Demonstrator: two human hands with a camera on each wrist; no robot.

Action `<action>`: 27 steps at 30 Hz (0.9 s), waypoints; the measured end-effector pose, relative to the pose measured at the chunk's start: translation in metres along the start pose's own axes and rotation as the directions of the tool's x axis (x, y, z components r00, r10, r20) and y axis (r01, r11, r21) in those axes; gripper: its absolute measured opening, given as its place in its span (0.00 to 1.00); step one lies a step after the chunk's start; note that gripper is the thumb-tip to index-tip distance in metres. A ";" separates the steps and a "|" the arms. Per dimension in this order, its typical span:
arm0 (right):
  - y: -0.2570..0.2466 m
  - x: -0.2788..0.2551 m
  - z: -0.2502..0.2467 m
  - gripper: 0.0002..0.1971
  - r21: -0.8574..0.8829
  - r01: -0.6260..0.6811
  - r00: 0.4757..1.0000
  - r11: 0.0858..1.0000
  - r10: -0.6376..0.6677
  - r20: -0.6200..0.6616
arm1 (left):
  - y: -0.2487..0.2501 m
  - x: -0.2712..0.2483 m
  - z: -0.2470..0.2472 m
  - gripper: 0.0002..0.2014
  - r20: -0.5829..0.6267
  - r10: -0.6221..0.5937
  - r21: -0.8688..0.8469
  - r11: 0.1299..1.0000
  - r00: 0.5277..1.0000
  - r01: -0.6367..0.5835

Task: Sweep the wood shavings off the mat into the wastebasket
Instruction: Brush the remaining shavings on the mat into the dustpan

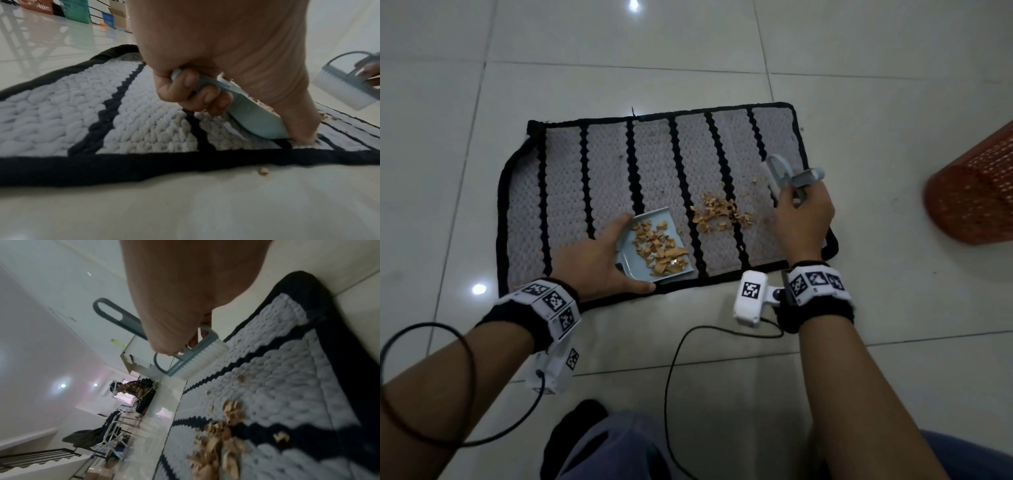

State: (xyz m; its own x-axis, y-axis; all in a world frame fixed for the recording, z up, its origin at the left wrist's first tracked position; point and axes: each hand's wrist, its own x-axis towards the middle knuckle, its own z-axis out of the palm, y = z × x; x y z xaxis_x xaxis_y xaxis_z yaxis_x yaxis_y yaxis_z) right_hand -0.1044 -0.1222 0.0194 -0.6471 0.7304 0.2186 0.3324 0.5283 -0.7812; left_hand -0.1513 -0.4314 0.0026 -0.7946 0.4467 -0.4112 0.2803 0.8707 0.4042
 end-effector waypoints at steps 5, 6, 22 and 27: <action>0.021 0.015 0.011 0.12 -0.152 0.037 0.995 0.988 -0.023 0.095 | 0.003 0.005 0.007 0.63 -0.003 0.019 -0.045 0.999 1.000 -0.019; 0.021 0.012 0.016 0.13 -0.167 0.072 0.990 0.983 -0.049 0.136 | 0.005 0.006 0.008 0.63 0.002 0.010 -0.049 0.999 1.000 -0.010; -0.031 -0.091 0.044 0.15 -0.034 0.334 0.861 0.942 -0.291 0.416 | 0.009 0.007 0.012 0.63 -0.019 -0.004 -0.067 0.998 1.000 0.003; -0.038 -0.106 0.043 0.16 0.002 0.357 0.840 0.934 -0.322 0.437 | 0.008 0.008 0.010 0.64 -0.010 -0.003 -0.044 0.999 1.000 0.003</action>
State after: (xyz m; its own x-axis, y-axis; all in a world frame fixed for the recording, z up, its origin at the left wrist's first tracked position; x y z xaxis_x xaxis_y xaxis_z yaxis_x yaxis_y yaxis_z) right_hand -0.0781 -0.2380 0.0012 -0.9502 0.2548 0.1796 0.0785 0.7531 -0.6532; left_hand -0.1494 -0.4185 -0.0056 -0.8010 0.4417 -0.4042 0.2543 0.8621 0.4383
